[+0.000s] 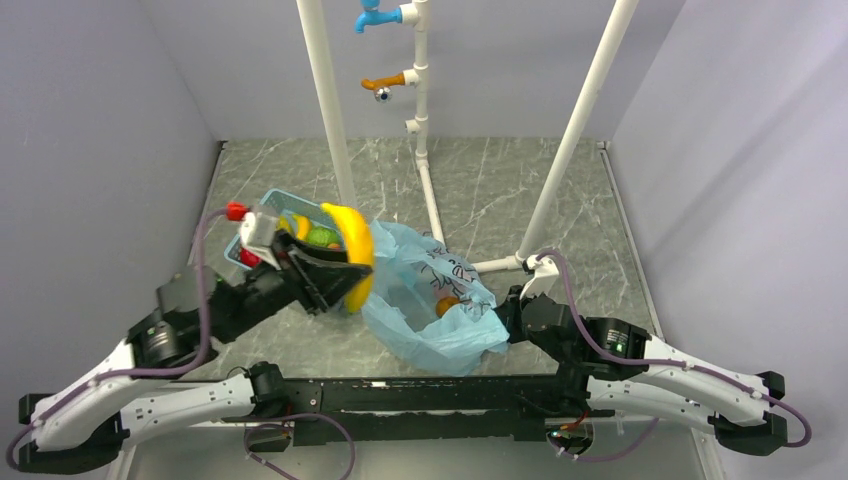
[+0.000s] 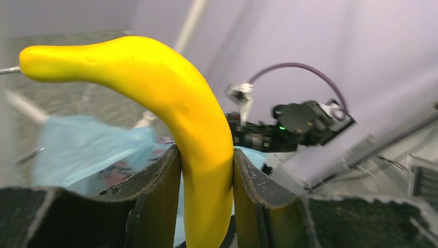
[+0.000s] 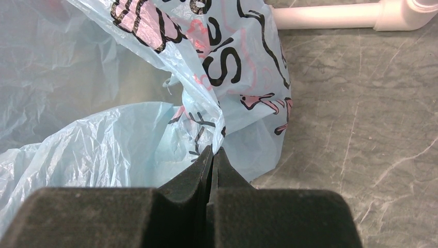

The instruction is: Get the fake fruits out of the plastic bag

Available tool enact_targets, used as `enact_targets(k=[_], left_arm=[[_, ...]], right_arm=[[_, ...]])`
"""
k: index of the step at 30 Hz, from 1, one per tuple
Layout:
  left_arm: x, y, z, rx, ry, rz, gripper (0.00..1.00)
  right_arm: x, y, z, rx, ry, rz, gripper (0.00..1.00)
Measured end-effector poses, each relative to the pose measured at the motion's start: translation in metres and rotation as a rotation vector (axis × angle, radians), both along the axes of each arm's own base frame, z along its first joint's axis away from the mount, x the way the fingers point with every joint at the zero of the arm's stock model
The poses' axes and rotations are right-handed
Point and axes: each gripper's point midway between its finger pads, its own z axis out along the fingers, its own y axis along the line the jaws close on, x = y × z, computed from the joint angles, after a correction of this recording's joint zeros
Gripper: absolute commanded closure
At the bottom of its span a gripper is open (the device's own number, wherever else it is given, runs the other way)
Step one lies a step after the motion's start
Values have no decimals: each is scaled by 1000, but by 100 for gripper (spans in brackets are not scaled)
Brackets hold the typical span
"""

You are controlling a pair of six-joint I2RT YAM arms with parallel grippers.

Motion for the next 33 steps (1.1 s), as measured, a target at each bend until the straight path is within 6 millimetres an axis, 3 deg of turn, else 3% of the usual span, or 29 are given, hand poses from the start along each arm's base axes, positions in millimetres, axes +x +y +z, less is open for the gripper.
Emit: enact_targets(k=[5, 8, 16, 20, 26, 33], left_arm=[[23, 60, -13, 63, 90, 267, 100], [40, 89, -35, 153, 193, 453, 100], [82, 131, -122, 463, 351, 835, 100], [111, 174, -161, 545, 449, 1004, 100], [152, 192, -163, 532, 508, 1050, 100], [213, 229, -173, 347, 689, 1122, 100]], right_arm=[[0, 0, 0, 1, -1, 0, 100], [0, 1, 1, 4, -2, 0, 100], [1, 4, 1, 6, -2, 1, 100], [1, 3, 1, 5, -2, 1, 100], [1, 3, 2, 12, -5, 1, 100], [1, 3, 3, 15, -6, 1, 100]])
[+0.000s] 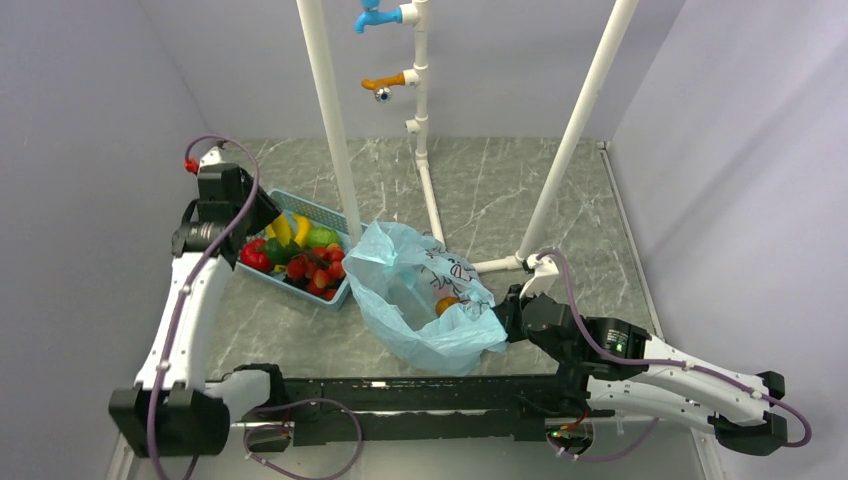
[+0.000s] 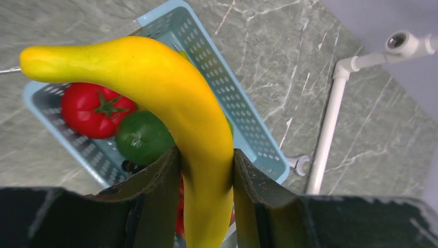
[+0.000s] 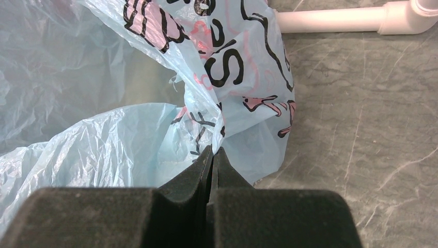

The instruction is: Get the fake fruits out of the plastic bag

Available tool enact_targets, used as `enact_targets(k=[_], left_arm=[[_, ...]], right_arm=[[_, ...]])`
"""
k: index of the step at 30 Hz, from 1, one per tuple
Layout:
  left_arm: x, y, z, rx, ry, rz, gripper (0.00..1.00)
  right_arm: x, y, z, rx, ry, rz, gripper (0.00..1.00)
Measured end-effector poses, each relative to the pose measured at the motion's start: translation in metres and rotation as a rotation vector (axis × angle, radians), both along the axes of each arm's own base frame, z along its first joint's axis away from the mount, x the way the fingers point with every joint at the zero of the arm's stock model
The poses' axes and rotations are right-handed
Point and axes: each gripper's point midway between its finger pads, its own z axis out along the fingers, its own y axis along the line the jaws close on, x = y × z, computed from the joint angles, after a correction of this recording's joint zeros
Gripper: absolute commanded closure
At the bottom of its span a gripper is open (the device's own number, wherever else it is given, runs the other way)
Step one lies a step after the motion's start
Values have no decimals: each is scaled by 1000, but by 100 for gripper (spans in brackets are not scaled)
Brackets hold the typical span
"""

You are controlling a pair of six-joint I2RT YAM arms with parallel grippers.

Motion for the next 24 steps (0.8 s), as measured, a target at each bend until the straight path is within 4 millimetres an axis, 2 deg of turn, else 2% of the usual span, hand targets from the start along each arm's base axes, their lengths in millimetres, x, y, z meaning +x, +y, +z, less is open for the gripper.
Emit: enact_targets(k=[4, 6, 10, 12, 15, 17, 20, 24], left_arm=[[36, 0, -19, -119, 55, -5, 99], [56, -6, -30, -157, 96, -19, 92], [77, -11, -53, -198, 152, -27, 74], [79, -13, -62, -208, 177, -31, 61], [81, -14, -73, -214, 206, -35, 37], [81, -14, -77, -216, 213, -36, 26], [77, -15, -80, -222, 216, -29, 19], [71, -14, -70, -214, 196, -37, 20]], right_arm=[[0, 0, 0, -1, -2, 1, 100], [0, 0, 2, -1, -6, 3, 100], [1, 1, 8, 6, -15, 8, 100], [1, 0, 8, 5, -18, 7, 100], [2, -1, 9, 3, -24, 1, 100], [3, -2, 10, 6, -30, -1, 100], [3, -2, 13, 15, -36, 1, 100], [3, -2, 13, 12, -39, 3, 100]])
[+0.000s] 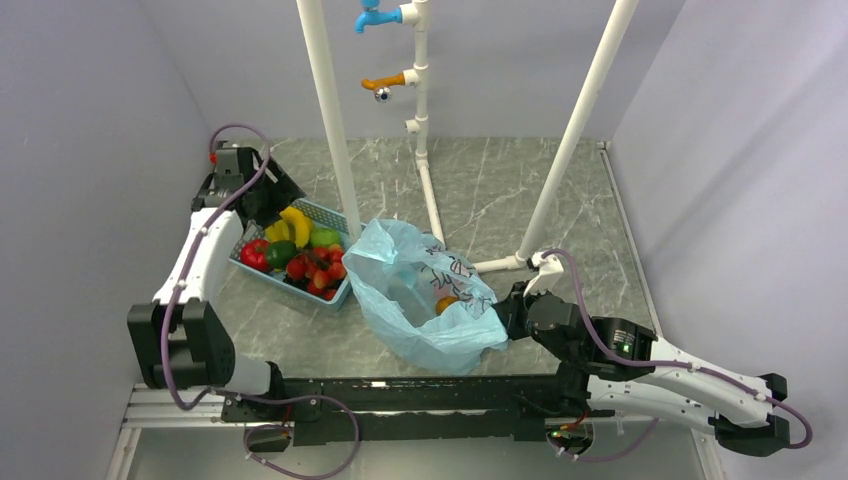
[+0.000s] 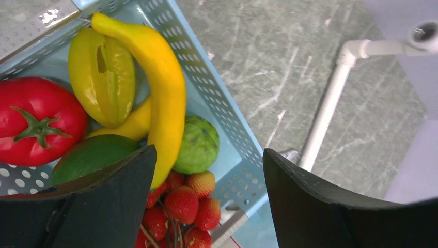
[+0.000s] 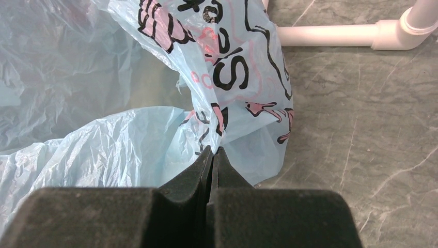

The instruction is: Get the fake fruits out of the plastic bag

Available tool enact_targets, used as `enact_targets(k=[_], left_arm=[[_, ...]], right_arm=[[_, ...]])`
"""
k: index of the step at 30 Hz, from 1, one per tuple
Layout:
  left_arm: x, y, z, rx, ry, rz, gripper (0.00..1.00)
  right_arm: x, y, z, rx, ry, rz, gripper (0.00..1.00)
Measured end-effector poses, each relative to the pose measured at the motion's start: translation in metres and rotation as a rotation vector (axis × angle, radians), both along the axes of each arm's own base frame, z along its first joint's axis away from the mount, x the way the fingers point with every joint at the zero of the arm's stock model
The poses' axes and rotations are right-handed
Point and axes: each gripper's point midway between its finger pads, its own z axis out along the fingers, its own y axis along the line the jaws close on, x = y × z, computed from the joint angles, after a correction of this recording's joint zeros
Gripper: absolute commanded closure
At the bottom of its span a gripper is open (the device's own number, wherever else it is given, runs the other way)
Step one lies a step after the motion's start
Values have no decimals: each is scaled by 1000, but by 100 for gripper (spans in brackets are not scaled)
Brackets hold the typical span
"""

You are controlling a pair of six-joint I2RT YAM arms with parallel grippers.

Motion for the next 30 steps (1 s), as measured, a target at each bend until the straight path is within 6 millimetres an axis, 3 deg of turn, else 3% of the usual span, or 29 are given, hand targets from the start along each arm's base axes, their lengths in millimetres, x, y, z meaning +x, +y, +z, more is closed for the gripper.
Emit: enact_targets(k=[4, 8, 13, 19, 22, 27, 30], left_arm=[[-18, -9, 29, -26, -89, -51, 24], [-60, -39, 54, -122, -227, -190, 26], [-129, -73, 48, -225, -321, -334, 26], [-191, -88, 59, -250, -499, -412, 25], [-209, -99, 42, -308, -518, -457, 33], [-231, -128, -18, -417, -312, -542, 34], [-254, -162, -19, -392, -197, -705, 36]], right_arm=[[0, 0, 0, -3, -3, 3, 100], [0, 0, 0, -7, -6, 6, 100], [1, 2, 1, -21, -14, 13, 100], [3, 2, 3, -41, -25, 20, 100], [4, 4, 5, -45, -31, 26, 100], [6, 8, 5, -56, -29, 28, 100], [6, 10, 3, -64, -24, 31, 100]])
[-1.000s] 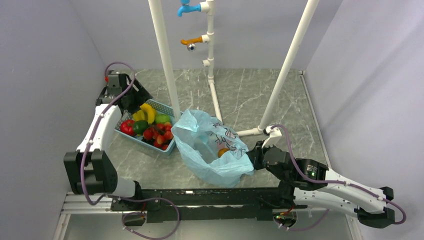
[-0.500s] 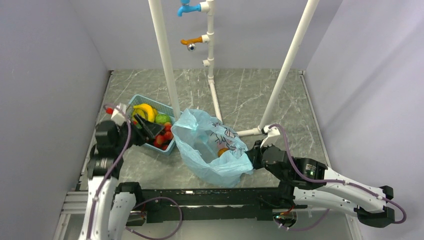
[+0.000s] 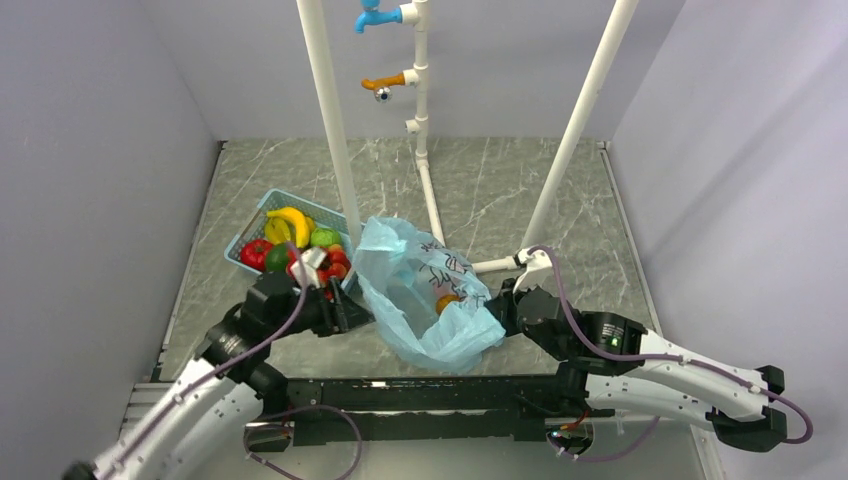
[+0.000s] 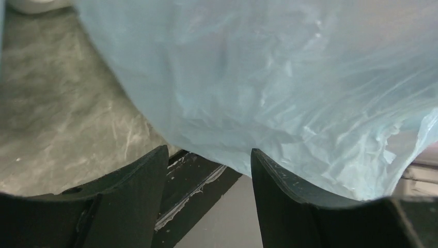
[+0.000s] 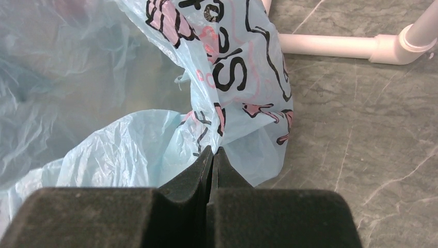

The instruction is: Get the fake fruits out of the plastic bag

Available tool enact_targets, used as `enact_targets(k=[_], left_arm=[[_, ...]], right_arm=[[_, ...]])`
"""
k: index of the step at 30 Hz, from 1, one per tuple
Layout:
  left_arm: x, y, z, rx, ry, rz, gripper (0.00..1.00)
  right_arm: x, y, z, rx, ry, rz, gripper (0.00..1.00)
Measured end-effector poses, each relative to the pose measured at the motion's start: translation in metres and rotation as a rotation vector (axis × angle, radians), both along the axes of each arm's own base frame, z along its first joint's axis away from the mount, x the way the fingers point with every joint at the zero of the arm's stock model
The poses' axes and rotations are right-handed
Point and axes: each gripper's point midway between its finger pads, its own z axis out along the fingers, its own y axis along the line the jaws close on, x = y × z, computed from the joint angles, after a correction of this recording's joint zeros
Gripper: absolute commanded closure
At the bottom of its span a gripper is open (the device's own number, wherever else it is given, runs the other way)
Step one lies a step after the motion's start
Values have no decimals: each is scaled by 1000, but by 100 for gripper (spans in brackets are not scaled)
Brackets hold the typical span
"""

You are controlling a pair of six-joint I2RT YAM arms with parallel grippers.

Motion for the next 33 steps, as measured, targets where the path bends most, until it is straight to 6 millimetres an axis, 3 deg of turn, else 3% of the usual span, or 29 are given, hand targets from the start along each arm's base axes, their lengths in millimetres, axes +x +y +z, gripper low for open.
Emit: enact_targets(k=[5, 7, 14, 19, 22, 24, 27, 33], left_arm=[[-20, -44, 49, 29, -172, -128, 36], [-25, -51, 69, -12, -244, -128, 35], [-16, -70, 127, -78, -365, -100, 29], [-8, -99, 202, -110, -460, -160, 30], [0, -120, 229, -106, -489, -184, 30], [5, -131, 220, -72, -476, -201, 30], [14, -142, 180, 17, -416, -221, 31], [33, -136, 104, 206, -293, -195, 35]], right_arm=[[0, 2, 1, 2, 4, -2, 100], [0, 2, 3, 10, 5, -4, 100], [1, 3, 10, 31, 0, -7, 100], [1, 3, 13, 37, -9, -1, 100], [0, 1, 15, 32, -12, 0, 100], [0, 0, 18, 34, -14, -2, 100], [0, -3, 21, 34, -14, -7, 100], [-3, -8, 23, 50, -13, -10, 100]])
